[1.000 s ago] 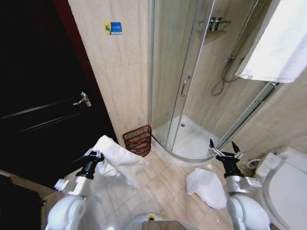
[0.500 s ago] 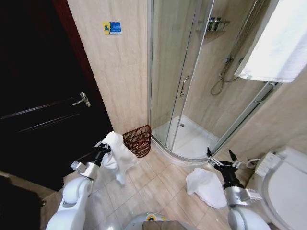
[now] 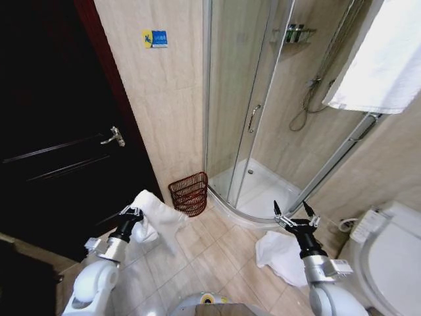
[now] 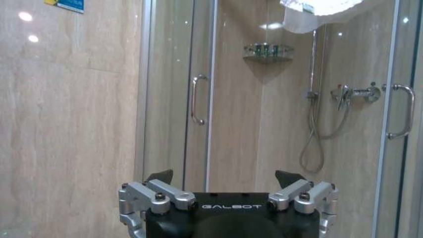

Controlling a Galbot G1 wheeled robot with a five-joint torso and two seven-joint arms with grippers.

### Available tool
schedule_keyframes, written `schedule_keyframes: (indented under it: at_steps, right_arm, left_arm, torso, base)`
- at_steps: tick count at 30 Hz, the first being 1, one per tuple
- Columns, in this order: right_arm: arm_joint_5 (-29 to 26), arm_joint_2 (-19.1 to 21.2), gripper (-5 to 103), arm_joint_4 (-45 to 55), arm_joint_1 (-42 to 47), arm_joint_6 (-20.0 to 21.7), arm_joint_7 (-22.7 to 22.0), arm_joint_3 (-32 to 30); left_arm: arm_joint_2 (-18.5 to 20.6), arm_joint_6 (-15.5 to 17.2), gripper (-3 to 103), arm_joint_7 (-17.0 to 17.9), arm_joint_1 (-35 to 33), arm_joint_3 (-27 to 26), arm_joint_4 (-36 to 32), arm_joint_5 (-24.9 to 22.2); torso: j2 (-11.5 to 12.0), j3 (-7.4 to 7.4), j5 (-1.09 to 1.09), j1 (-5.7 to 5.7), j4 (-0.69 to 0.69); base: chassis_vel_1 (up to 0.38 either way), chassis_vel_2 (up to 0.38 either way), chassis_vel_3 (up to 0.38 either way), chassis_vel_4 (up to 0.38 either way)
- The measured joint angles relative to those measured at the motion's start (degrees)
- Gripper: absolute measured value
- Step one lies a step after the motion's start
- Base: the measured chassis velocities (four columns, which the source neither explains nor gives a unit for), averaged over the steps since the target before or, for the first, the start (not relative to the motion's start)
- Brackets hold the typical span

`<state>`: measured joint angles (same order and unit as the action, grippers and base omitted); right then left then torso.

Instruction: Discard the used towel into the hamper.

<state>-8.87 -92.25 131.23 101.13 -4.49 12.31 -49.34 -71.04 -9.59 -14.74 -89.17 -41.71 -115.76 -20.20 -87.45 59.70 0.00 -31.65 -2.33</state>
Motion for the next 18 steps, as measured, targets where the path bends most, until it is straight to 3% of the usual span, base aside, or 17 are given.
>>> schedule_keyframes:
  at_steps: [18]
  right_arm:
    - [0.18, 0.07, 100, -3.62, -0.94, -1.38, 1.08, -0.27]
  left_arm:
    - [-0.97, -0.36, 2, 0.05, 1.62, 1.42, 3.13, -0.69]
  torso:
    - [0.00, 0.00, 0.00, 0.01, 0.00]
  base:
    - [0.000, 0.000, 0.000, 0.000]
